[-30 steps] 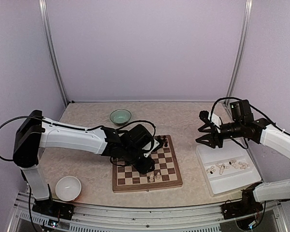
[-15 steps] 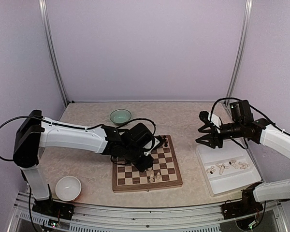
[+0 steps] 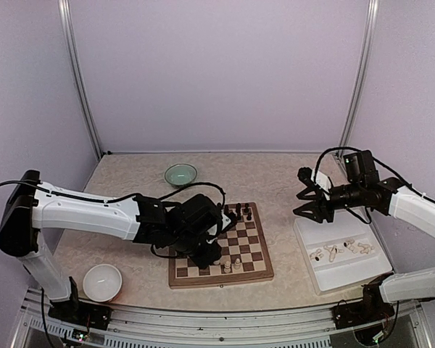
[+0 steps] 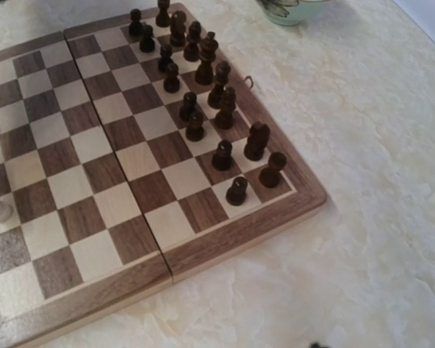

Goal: Set up the chess pieces on the board
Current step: Place the queen at d1.

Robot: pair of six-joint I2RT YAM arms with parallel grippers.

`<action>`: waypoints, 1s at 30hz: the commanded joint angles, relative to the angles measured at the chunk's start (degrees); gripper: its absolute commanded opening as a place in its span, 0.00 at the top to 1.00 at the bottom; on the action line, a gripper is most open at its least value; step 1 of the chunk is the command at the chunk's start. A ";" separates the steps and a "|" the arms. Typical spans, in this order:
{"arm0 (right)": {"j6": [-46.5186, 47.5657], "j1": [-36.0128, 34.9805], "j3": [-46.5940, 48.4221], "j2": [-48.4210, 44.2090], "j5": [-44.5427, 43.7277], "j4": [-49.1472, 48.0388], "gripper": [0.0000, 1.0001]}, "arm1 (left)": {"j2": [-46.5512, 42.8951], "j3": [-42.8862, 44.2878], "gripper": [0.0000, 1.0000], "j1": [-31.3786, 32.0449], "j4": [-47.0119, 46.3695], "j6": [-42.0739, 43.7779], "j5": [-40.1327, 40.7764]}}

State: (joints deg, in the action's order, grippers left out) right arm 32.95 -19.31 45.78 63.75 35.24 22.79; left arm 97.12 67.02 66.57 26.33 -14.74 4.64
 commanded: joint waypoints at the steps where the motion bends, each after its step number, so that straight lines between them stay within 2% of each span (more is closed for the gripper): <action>1: 0.14 0.59 -0.87 0.65 0.04 -0.73 0.47 | -0.65 -1.78 0.86 1.43 1.05 -2.20 1.51; 22: 0.43 0.59 -0.95 2.08 -0.24 -0.57 0.47 | 4.00 -2.16 0.84 1.90 0.44 -0.90 -0.81; 23: 0.38 0.59 -0.95 2.15 -0.23 -0.53 0.47 | 4.24 -2.10 0.83 1.95 0.52 -0.90 -0.85; 26: 0.39 0.59 -0.96 2.17 -0.26 -0.49 0.47 | 4.63 -1.92 0.68 2.05 0.94 -1.03 -0.24; 30: 0.44 0.59 -0.88 2.17 -0.26 -0.55 0.47 | 3.95 -1.74 0.60 2.25 1.44 -0.99 0.08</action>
State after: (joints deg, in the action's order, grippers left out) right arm 33.19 -19.31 45.34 65.69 34.89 22.76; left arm 100.92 65.14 68.27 26.65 -16.10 4.43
